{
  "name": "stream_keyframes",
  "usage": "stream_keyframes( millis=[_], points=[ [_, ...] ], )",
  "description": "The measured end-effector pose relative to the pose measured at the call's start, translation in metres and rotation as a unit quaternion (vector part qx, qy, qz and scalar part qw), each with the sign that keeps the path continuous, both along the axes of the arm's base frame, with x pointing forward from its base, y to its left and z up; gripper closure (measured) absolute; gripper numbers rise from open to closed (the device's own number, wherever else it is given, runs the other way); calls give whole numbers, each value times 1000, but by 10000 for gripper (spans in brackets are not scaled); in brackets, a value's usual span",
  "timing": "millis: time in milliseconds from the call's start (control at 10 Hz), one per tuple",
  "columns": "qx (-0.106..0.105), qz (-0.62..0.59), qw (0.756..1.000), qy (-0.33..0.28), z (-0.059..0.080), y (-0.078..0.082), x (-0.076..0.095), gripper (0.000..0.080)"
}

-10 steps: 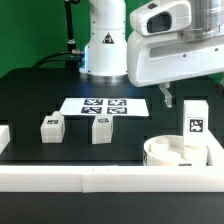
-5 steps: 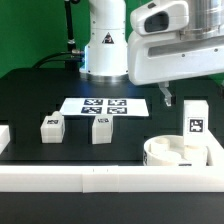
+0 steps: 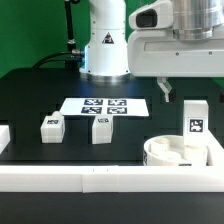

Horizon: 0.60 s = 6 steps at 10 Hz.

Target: Assemble stool

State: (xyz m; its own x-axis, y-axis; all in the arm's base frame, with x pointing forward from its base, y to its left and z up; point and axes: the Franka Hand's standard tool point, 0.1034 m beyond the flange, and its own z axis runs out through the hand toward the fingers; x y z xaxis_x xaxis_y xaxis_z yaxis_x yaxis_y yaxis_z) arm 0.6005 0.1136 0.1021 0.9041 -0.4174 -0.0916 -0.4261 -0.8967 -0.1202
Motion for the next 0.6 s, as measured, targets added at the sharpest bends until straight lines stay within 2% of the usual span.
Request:
stream_keyframes(
  millis=[200, 300, 400, 500, 600],
  points=[
    [-3, 8, 1000, -11, -3, 3, 1, 151],
    [-16, 12, 996, -85, -3, 13, 10, 151],
    [-19, 14, 992, -126, -6, 22, 5, 151],
    [-20, 17, 989, -145, -7, 27, 3, 151],
    [-20, 19, 990, -135, -8, 24, 2, 151]
  ],
)
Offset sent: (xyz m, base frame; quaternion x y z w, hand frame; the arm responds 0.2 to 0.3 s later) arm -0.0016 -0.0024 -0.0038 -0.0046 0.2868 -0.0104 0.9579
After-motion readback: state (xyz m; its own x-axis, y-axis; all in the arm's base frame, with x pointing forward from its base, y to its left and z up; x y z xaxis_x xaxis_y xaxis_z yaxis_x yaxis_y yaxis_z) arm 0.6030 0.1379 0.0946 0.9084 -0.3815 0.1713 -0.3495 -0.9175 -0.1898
